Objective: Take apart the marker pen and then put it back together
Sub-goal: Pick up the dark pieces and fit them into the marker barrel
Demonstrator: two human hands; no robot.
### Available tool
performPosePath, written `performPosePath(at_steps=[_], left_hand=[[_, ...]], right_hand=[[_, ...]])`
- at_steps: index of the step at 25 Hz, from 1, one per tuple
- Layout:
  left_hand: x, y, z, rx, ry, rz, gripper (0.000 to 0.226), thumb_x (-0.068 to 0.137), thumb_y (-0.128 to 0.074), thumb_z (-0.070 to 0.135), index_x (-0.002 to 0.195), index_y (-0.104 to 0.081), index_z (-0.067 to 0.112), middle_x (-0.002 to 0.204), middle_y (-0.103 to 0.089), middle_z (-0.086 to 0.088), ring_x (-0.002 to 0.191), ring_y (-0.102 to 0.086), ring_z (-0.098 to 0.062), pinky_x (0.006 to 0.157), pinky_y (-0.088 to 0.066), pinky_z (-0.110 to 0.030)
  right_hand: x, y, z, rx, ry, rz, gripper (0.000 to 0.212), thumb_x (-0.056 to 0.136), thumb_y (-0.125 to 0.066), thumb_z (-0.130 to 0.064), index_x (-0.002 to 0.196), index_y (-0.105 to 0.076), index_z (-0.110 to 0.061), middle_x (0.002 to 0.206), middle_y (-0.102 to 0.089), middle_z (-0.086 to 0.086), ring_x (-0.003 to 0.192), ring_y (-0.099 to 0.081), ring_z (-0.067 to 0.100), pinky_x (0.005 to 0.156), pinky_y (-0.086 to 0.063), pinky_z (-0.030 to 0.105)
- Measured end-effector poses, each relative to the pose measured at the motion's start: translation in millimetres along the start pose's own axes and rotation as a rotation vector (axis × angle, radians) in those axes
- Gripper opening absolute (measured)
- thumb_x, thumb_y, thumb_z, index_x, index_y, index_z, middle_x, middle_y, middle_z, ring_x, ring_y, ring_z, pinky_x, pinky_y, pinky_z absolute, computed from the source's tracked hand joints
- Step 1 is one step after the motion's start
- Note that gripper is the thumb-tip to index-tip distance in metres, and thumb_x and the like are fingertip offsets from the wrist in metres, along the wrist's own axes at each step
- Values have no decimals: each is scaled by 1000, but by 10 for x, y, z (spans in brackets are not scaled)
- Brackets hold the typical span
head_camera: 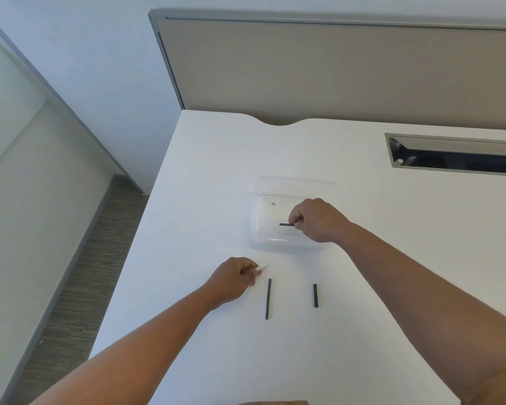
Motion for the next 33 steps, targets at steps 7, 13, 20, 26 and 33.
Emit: performPosePath(at_steps=[7,13,20,26,33], left_hand=[[15,-6,-23,-25,8,-5,21,97,-51,20,96,-72,21,81,-67,4,74,-52,-14,69,-43,-27],[-17,-14,-18,-40,6,6,18,99,-53,21,99,-71,21,80,-67,5,73,-53,-13,69,-43,-25],[-124,7,26,-74,16,8,24,98,-48,10,100,-71,15,86,-69,1,76,-53,-16,73,-44,-28],[-242,-29,1,-122,24,19,29,92,-47,2,100,-73,12,89,-68,-3,78,-53,-19,76,-46,-31],[-403,-80,-40,-136,-14,68,19,101,-56,18,101,-72,29,94,-64,10,82,-58,-11,68,-44,-22]], right_hand=[[-14,-75,50,144,-3,44,27,98,-54,-7,112,-73,-19,119,-71,-1,102,-64,20,86,-54,35],[-303,-149,-78,310,133,368,21,96,-61,-15,111,-74,-20,103,-67,-10,85,-64,13,80,-47,28],[-722,-659,-156,246,156,327,10,92,-63,-22,96,-72,-23,90,-67,-7,70,-58,13,73,-50,32],[-870,-1063,-228,166,-12,146,13,88,-60,-31,82,-68,-22,79,-68,-7,74,-63,20,67,-53,34],[-889,-1323,-386,152,-173,52,34,78,-68,-50,71,-63,-17,69,-67,-1,69,-63,23,60,-47,33]])
Point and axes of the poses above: each hand's wrist, its own x-axis towards the middle knuckle, its own y-axis out of the back of the hand, z = x × y, the point moved 1 cm from there along x, towards the middle knuckle
